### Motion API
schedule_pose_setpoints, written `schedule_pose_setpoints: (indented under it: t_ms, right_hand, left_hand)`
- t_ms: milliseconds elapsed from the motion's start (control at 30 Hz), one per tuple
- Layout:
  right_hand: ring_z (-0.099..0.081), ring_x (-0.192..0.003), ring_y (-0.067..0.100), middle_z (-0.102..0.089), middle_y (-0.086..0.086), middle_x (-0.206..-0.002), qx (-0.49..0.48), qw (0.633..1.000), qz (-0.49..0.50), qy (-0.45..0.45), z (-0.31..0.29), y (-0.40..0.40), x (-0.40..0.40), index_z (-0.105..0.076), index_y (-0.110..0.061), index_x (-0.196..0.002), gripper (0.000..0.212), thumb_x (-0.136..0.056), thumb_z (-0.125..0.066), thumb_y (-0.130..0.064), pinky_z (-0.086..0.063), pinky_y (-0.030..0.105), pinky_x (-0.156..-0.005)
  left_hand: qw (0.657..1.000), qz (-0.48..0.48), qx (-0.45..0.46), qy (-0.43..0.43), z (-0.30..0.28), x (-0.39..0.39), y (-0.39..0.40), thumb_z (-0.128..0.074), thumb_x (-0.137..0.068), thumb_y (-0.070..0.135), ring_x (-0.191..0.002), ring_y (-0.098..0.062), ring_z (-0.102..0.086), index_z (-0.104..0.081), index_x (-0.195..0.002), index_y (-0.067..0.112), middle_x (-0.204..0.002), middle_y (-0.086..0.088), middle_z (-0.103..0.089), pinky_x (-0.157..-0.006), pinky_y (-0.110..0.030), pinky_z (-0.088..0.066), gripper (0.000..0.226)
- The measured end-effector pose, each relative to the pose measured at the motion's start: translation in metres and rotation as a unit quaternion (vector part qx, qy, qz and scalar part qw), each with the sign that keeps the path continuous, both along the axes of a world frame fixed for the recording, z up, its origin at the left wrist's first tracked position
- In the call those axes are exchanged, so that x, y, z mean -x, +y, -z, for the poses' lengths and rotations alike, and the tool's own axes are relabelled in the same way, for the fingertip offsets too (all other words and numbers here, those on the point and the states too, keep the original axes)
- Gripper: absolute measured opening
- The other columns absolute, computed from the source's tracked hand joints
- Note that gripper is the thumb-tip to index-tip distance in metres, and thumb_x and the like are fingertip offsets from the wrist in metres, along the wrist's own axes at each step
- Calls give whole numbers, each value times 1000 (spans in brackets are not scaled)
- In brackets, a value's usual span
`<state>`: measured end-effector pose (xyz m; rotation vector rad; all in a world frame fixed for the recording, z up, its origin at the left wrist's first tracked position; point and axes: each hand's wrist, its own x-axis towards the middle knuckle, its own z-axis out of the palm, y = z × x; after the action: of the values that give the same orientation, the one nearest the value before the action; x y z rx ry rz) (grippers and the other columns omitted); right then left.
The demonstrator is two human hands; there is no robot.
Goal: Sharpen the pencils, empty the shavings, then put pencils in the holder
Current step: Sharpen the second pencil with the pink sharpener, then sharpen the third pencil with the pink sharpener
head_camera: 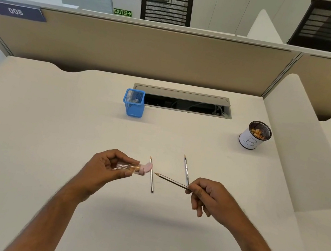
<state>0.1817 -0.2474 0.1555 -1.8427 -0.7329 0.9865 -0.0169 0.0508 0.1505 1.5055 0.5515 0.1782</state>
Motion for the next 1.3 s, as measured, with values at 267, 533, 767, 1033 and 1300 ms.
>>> schedule_pose_setpoints:
  t_ms: [267,533,767,1033,1300]
  right_hand:
    - [-68,-56,18,-78,6,-79,14,1000,12,7,18,-12,5,-65,-35,-94,23,-105,-48,-46,-37,21,-45]
    - [-75,-61,23,-82,4,-86,53,999,9,3,58,-3,14,-57,-38,-94,21,-111,-43,-38,-35,9,-45]
    - [-75,-59,21,-82,-3,-84,103,994,29,-19,82,18,19,-49,-35,-94,20,-105,-50,-51,-51,37,-64]
    - [-62,-52,17,-75,2,-69,206,956,102,-182,103,41,22,-47,-21,-93,27,-107,-56,-41,-56,37,-61]
    - [-57,-72,30,-63,0,-79,264,922,75,-274,117,70,11,-42,-17,-97,27,-108,-53,-38,-40,36,-63]
  left_hand:
    - [999,-37,34,-4,22,13,4,-97,-80,29,-123,-27,-81,-81,-109,18,-123,-11,-87,-104,-37,-62,35]
    - [997,-46,69,1,36,19,-3,-106,-63,54,-122,-31,-81,-81,-105,15,-123,-15,-85,-111,-52,-59,63]
    - [997,-41,69,14,41,24,1,-105,-67,52,-122,-30,-81,-81,-107,15,-123,-14,-86,-114,-56,-57,59]
    - [996,-37,69,34,46,28,9,-99,-78,36,-120,-31,-81,-80,-107,15,-123,-14,-86,-112,-55,-58,40]
    - [996,-36,67,47,51,26,11,-97,-79,34,-116,-32,-82,-80,-105,15,-121,-13,-86,-109,-52,-61,36]
